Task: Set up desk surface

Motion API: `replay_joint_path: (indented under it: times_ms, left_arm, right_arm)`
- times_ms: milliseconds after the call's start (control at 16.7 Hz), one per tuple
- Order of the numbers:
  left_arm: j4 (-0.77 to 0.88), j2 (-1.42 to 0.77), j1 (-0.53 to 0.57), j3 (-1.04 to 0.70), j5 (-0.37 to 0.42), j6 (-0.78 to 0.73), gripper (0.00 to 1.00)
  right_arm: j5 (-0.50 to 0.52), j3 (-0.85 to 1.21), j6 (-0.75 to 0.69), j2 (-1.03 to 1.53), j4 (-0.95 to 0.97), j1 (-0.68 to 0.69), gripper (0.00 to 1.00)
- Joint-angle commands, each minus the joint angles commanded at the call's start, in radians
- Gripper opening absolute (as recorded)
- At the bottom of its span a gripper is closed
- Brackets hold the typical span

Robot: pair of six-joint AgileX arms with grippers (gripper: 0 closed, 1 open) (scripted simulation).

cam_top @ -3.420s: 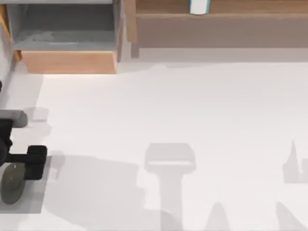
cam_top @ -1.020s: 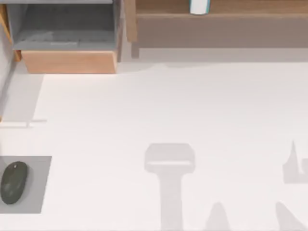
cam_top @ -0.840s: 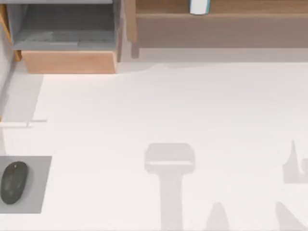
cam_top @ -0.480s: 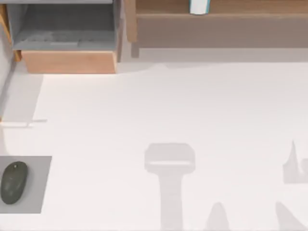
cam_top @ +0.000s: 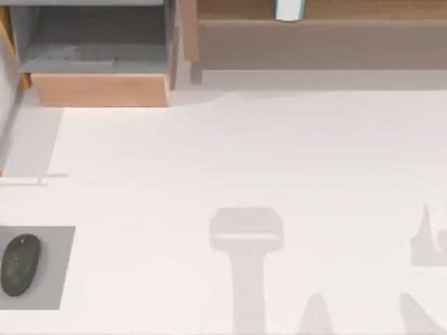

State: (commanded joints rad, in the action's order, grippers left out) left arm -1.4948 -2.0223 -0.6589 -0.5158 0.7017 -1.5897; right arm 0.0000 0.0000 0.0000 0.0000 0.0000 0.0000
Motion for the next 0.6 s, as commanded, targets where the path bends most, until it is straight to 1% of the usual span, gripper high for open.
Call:
replay_joint_path:
  times_ms: [240,300,600]
  left_arm:
    - [0.0,0.0,0.0,0.0,0.0,0.0,0.02]
    - [0.0,0.0,0.0,0.0,0.0,0.0,0.0]
    - [0.0,0.0,0.0,0.0,0.0,0.0,0.0]
  right_arm:
    - [0.0,0.0,0.0,0.0,0.0,0.0,1.0]
    - [0.0,0.0,0.0,0.0,0.0,0.0,1.0]
    - [0.0,0.0,0.0,0.0,0.0,0.0,1.0]
